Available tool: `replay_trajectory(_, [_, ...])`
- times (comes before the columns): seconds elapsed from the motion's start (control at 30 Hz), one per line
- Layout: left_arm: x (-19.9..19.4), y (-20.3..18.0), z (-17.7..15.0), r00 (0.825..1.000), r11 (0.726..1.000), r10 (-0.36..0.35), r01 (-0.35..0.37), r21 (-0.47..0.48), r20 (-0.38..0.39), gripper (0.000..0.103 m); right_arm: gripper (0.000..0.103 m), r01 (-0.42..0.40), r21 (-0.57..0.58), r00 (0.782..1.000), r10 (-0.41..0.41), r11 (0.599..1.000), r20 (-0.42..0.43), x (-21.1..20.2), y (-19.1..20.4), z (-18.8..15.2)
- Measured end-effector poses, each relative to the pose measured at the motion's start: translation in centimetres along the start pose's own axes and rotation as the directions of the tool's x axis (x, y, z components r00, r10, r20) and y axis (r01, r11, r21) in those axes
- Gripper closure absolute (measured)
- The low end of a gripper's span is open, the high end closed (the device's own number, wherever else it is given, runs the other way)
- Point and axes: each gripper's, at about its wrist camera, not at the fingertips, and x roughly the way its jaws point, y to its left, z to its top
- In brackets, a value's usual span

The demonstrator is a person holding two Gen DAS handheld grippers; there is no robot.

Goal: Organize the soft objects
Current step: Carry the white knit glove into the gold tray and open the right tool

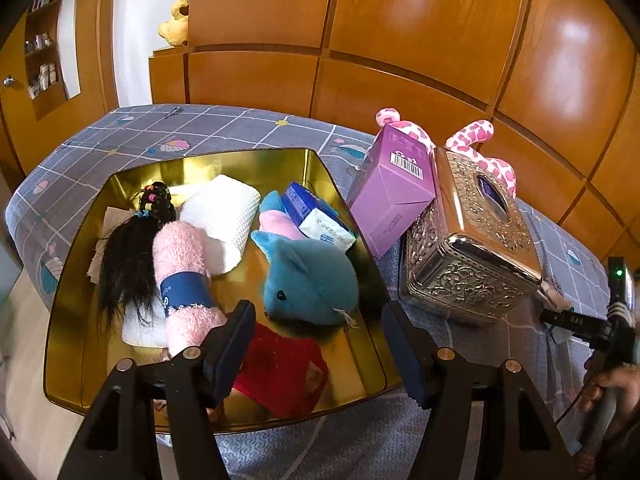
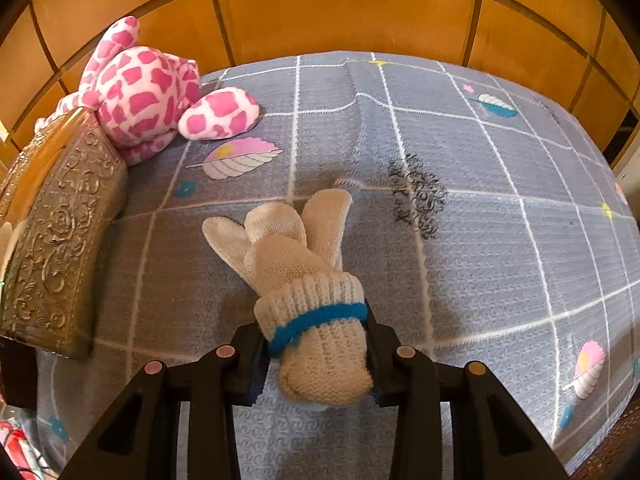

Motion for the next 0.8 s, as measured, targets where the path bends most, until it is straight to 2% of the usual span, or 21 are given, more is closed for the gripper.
replay_trajectory(0.1, [-0.1,0.3,0.1,1.0,1.0,-0.001,0.001,-0.007,0.002,0.037,0.066,-0.053,0.036,0.998,0.054,0.998,-0.015,-0.2,-0.1,0.3])
replay_trajectory(0.27, [-0.1,0.5,0.1,1.0,1.0,0.006,-0.006,-0.014,0.002,0.037,0.066,-0.111,0.063,0.994,0.11,0.992,0.01,-1.0,0.5,1.1])
replay_trajectory(0.5, [0.0,0.6,0.0,1.0,1.0,0.011,-0.011,-0.01,-0.007,0.037,0.066,-0.165,0.011,0.982,0.163,0.986,0.092,-3.7,3.1,2.8])
replay_trajectory(0.8, [-0.6,2.5,-0.2,0.998,0.997,0.055,-0.056,-0.044,-0.003,0.037,0.066,-0.27,-0.099,0.946,0.283,0.958,0.16,-7.4,7.6,4.5])
